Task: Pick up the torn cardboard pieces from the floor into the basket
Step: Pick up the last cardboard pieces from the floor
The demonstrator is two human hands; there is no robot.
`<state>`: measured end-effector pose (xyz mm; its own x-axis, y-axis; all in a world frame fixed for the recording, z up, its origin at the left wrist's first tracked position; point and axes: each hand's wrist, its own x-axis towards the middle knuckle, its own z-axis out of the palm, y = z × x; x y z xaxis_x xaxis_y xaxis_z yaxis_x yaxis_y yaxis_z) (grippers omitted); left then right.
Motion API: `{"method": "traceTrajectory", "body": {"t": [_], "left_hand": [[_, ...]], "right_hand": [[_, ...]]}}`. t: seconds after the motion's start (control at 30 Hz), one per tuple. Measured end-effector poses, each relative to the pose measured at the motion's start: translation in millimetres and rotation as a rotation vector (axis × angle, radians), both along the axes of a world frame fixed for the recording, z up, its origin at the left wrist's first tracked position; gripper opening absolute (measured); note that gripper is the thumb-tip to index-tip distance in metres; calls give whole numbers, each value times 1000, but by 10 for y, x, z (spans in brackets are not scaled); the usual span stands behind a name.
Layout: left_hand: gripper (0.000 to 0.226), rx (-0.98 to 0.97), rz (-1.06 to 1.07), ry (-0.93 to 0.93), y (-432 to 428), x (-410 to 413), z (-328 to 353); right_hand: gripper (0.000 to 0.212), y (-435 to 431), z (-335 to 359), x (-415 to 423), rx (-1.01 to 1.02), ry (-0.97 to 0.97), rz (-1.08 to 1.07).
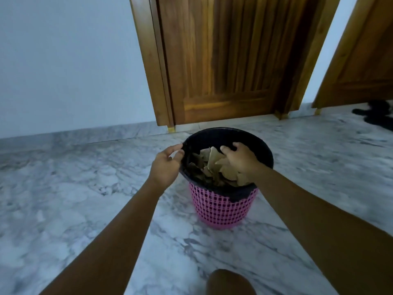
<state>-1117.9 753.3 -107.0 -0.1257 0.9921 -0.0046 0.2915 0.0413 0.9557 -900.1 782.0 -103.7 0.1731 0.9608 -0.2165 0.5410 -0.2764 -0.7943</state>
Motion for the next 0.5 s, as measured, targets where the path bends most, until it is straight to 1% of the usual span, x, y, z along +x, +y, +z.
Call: {"method": "traceTrajectory", "body": {"t": [0.07,0.13,0.27,0.37,0.5], "left_hand": [[29,-14,53,5,-162,-307,59],[30,-15,123,13,-382,-669,168],[29,18,280,38,-1037,-1668,333],[29,43,429,99,-1785,-2584,316],[30,49,673,160,-3079,-3801,168]], "right_hand": [[58,-114,101,-343,51,-38,114],[53,-253,186,-802,109,-64,257],[43,-637,185,-2046,139,-61,573],[40,-1145,118,-3144,162,-45,793],[41,-2123,-39,-4593,169,8,1007]]}}
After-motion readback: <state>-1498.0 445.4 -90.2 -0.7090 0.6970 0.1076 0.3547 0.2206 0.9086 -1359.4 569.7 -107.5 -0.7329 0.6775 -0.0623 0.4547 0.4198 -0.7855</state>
